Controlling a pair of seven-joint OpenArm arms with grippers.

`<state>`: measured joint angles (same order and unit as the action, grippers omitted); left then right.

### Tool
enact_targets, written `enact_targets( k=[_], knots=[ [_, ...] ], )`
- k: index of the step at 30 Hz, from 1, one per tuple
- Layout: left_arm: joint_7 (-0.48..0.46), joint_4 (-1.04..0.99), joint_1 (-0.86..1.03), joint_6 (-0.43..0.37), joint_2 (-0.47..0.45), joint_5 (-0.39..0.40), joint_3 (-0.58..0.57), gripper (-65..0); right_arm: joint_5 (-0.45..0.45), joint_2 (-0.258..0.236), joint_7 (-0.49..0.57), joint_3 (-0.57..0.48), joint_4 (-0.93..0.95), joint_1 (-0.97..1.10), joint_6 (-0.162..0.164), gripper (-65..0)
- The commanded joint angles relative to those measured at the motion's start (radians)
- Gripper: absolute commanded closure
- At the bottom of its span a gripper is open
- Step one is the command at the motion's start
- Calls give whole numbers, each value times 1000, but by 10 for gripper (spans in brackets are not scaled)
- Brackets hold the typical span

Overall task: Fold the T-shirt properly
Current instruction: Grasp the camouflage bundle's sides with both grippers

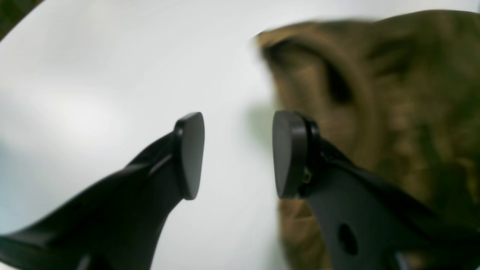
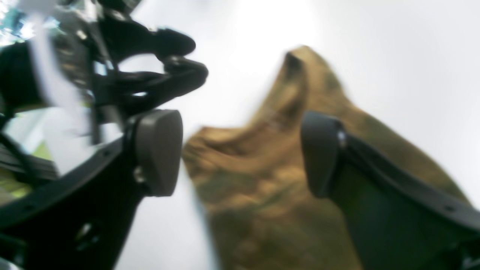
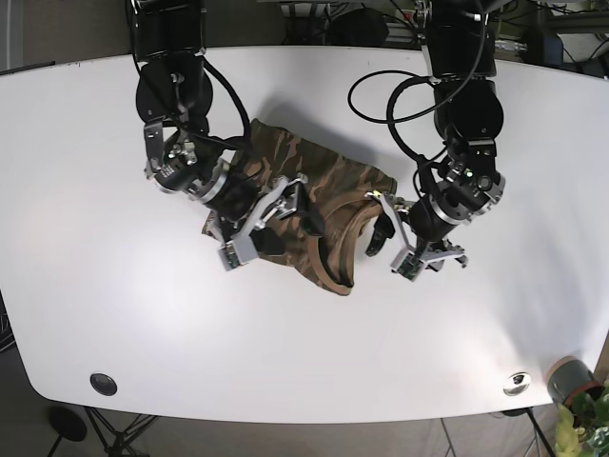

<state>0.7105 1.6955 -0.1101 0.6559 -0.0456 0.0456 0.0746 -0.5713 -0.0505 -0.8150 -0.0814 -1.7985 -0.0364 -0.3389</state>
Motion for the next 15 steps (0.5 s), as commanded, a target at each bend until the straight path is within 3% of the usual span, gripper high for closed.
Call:
enact_targets(
  k=[1, 5, 8, 15],
  knots=[
    [-16, 24, -17, -6, 2, 6, -63, -269, -14, -16, 29, 67, -16, -21, -2, -350],
    [-16, 19, -15, -8, 31, 3, -146, -269, -14, -53, 29, 150, 44, -23, -2, -184],
    [-16, 16, 0, -9, 46, 1, -158, -268, -14, -79, 30, 164, 111, -29, -4, -119],
    [-16, 15, 65, -3, 60, 3, -160, -268, -8, -91, 50, 164, 268, -75, -4, -108]
  ],
)
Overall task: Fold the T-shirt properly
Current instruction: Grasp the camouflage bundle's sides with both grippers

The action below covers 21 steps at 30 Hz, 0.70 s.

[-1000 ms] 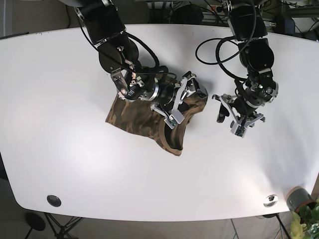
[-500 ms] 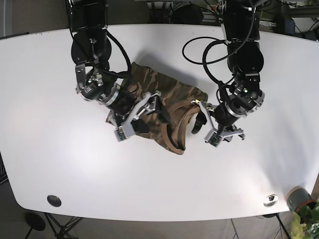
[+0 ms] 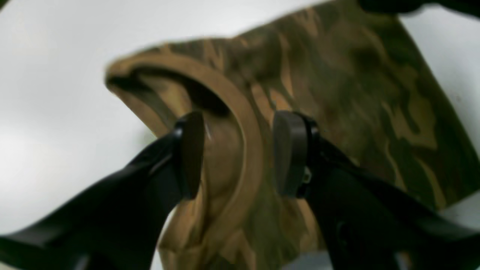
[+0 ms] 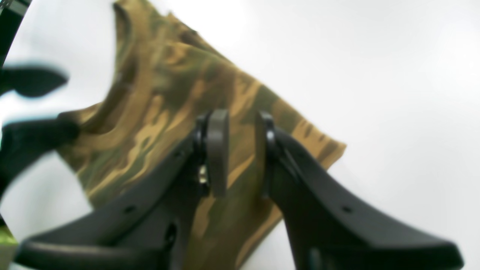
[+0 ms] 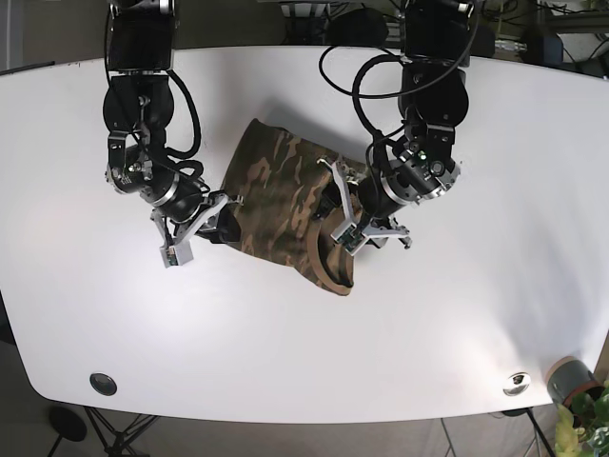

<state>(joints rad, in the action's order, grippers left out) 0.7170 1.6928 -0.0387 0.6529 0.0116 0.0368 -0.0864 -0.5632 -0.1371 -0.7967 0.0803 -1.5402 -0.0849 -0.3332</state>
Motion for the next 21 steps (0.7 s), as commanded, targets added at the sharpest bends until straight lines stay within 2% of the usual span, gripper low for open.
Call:
enact_targets(
  k=[1, 2, 8, 14, 21],
  knots=[
    [-23, 17, 6, 0, 1, 12, 1, -268, -16, -6, 44, 0, 23, -31, -10, -108],
    [-23, 17, 13, 0, 1, 12, 3, -268, -14, -6, 55, 0, 37, -31, -11, -108],
    [-35, -110, 24, 0, -40, 16, 10, -268, -14, -39, 148, -15, 185, -62, -73, -108],
    [-83, -152, 26, 0, -43, 16, 10, -268, -14, -83, 221, -58, 272, -66, -76, -106],
    [-83, -142, 10, 0, -43, 15, 10, -268, -14, -85, 230, -61, 275, -59, -76, -106]
  ],
)
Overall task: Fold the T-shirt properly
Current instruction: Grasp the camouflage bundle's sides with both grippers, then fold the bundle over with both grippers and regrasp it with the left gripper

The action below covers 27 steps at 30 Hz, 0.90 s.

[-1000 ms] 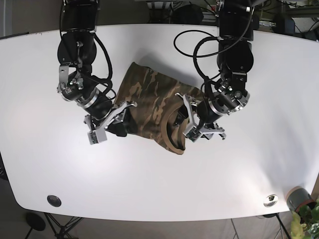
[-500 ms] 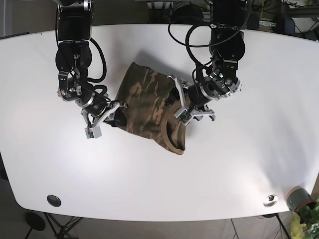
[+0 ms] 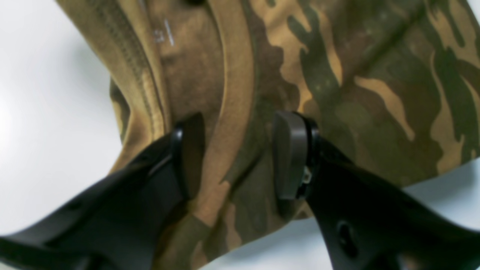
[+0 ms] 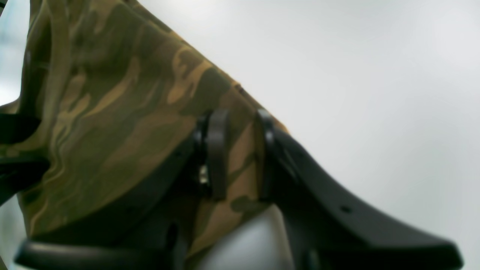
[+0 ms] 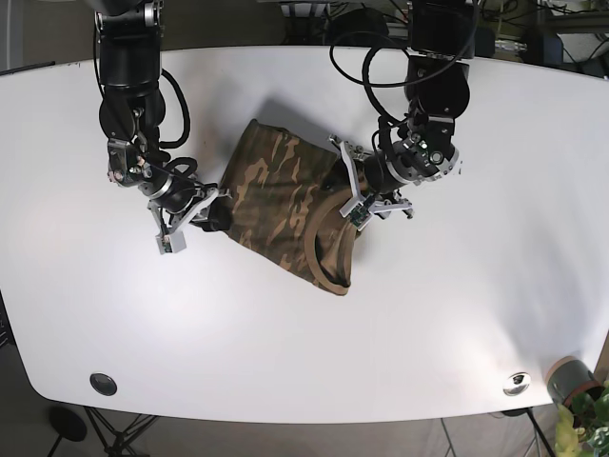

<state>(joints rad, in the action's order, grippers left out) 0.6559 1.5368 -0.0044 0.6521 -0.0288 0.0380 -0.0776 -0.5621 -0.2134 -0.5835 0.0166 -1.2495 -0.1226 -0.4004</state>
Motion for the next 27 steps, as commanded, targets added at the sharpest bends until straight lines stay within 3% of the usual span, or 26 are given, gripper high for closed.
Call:
enact_targets(
  k=[1, 8, 16, 21, 27],
  knots=[
    [-21, 12, -29, 1, -3, 12, 2, -268, -16, -8, 17, 3, -16, -21, -9, -106],
    [-21, -37, -62, 1, -4, 7, 0, -268, -16, -8, 17, 1, -16, -19, -9, -105],
    [-26, -256, -202, 1, -30, 12, -6, -268, -16, -10, 15, 0, -22, 11, -9, -103],
    [-26, -347, -289, 1, -32, 12, -4, -268, -16, -8, 13, 0, -52, 61, -36, -103],
    [-28, -422, -383, 2, -32, 12, -8, -269, -16, 2, 12, -14, -120, 120, -36, -103]
  ],
)
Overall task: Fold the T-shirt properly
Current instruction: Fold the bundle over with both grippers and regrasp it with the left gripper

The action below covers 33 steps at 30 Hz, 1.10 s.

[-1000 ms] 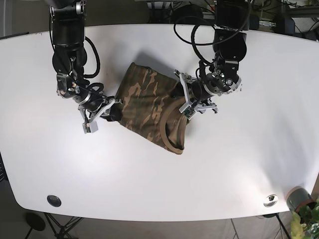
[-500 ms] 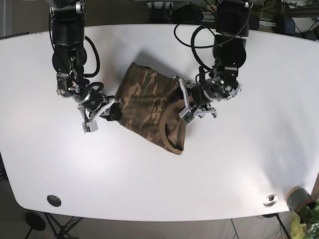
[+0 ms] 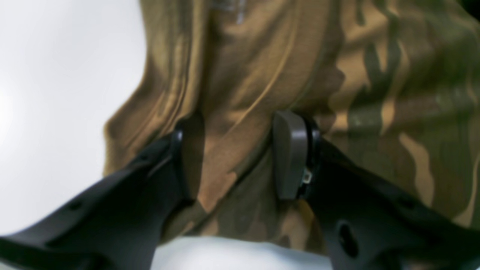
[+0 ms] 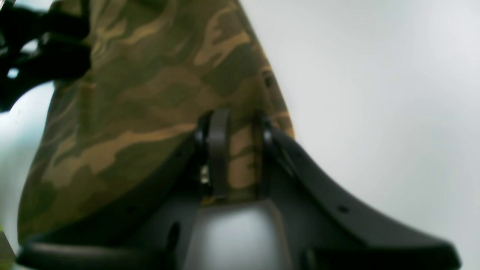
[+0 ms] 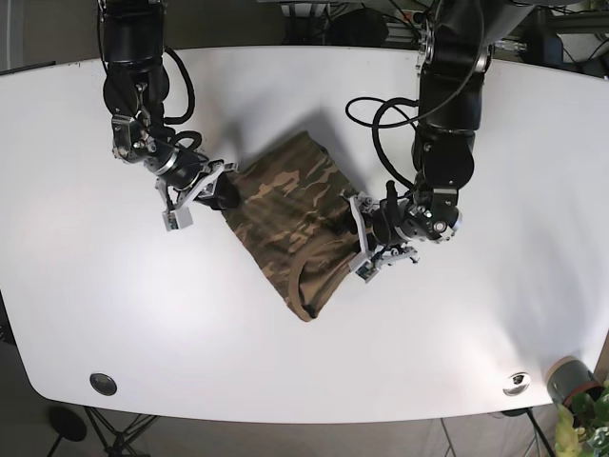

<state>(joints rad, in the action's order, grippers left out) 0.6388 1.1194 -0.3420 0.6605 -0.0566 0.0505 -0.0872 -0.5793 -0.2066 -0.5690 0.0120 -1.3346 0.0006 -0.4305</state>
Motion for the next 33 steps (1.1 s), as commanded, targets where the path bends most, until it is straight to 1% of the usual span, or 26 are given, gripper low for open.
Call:
enact_targets(
  k=[1, 3, 6, 11, 14, 17, 21, 25, 29, 31, 33],
  knots=[
    [-10, -22, -65, -6, -1, -1, 0, -269, 2, -4, -3, -36, -47, 8, -4, -103],
    [-18, -55, -95, -6, 4, -1, 0, -269, 2, -4, -3, -79, -62, 19, -3, -101],
    [-69, -117, -134, -6, 5, -1, -9, -269, 2, -3, -3, -125, -73, 29, -1, -101],
    [-152, -206, -176, -8, 5, -1, -81, -269, 2, 49, -3, -148, -87, 49, -1, -101],
    [-176, -221, -180, -8, 5, -1, -95, -269, 2, 69, -3, -149, -85, 51, -1, -101],
    [-178, -216, -187, -8, 1, -1, -93, -269, 2, 88, -4, -149, -85, 51, -1, -101],
    [-178, -215, -208, -8, -5, -1, -89, -269, 2, 89, -4, -152, -85, 51, -1, -101],
    [-176, -198, -214, -8, -22, 1, -89, -269, 2, 85, -10, -182, -87, 49, -1, -101],
    [-175, -100, -207, -8, -25, -1, -87, -268, 0, 85, -10, -178, -115, 49, -1, -101],
    [-155, -42, -188, -15, -25, -4, -89, -271, 0, 85, -10, -178, -139, 52, -1, -101],
    [-116, 44, -162, -15, -21, -4, -89, -272, -5, 63, -10, -177, -173, 52, -1, -101]
  ],
)
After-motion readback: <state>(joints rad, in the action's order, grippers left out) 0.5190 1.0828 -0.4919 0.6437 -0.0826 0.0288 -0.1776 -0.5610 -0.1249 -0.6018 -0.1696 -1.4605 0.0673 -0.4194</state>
